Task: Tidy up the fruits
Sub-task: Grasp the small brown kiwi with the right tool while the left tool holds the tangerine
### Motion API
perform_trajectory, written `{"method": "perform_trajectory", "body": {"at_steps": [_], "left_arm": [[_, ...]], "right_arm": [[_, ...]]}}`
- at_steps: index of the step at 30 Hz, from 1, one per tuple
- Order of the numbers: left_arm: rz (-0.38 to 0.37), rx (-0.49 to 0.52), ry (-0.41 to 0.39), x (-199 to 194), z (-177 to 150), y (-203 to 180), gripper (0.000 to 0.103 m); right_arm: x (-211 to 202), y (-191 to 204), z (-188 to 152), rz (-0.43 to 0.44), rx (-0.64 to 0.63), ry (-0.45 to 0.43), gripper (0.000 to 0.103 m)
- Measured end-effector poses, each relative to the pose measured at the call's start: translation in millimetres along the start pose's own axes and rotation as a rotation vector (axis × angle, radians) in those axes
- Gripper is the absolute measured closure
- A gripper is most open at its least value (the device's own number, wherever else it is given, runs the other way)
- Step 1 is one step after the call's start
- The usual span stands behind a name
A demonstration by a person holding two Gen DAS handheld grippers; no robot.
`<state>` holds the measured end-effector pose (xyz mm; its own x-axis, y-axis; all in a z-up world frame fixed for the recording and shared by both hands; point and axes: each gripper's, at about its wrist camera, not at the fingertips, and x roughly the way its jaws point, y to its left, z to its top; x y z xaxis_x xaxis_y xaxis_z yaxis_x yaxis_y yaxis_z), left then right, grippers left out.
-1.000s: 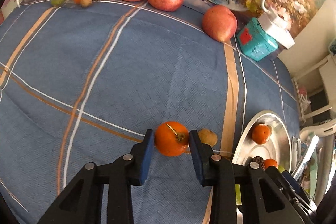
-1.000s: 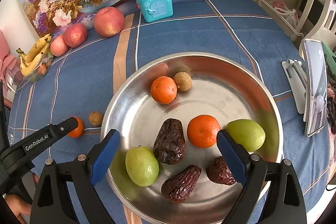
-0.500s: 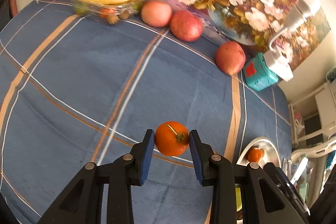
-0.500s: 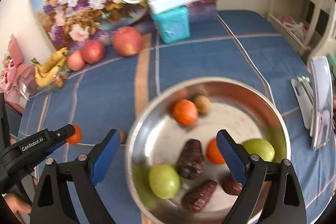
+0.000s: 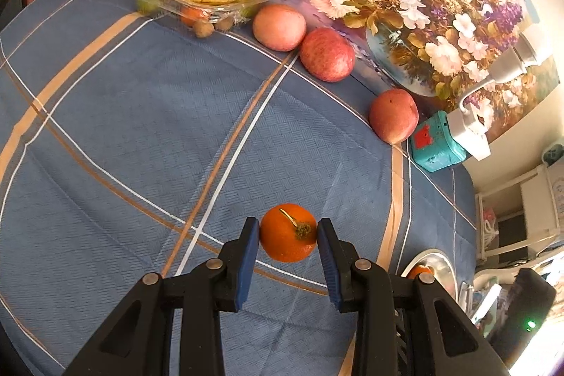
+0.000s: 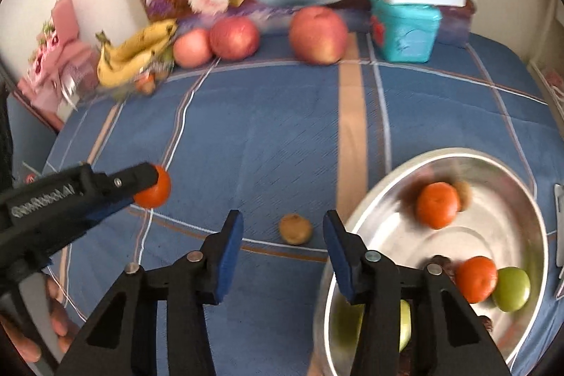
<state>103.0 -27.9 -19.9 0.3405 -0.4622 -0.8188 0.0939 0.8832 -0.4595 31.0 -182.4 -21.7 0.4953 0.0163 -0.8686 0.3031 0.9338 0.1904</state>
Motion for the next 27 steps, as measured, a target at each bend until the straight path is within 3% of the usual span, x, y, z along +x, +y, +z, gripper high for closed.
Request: {"method": "perform_trajectory", "body": {"at_steps": [10, 20, 27], "left_arm": [[-0.003, -0.016, 0.011, 4.0, 3.1, 2.6, 0.067], [0.002, -0.009, 0.012, 3.8, 3.2, 2.4, 0.067], [0.01, -0.005, 0.01, 3.6, 3.1, 1.2, 0.067]], "right_arm": [[27.9, 7.5, 8.0, -0.089, -0.048, 0.07, 0.066], [33.8, 3.7, 5.5, -0.11, -0.049, 0.09, 0.078], [33.4, 2.1, 6.6, -0.102, -0.04, 0.089, 0.079]]}}
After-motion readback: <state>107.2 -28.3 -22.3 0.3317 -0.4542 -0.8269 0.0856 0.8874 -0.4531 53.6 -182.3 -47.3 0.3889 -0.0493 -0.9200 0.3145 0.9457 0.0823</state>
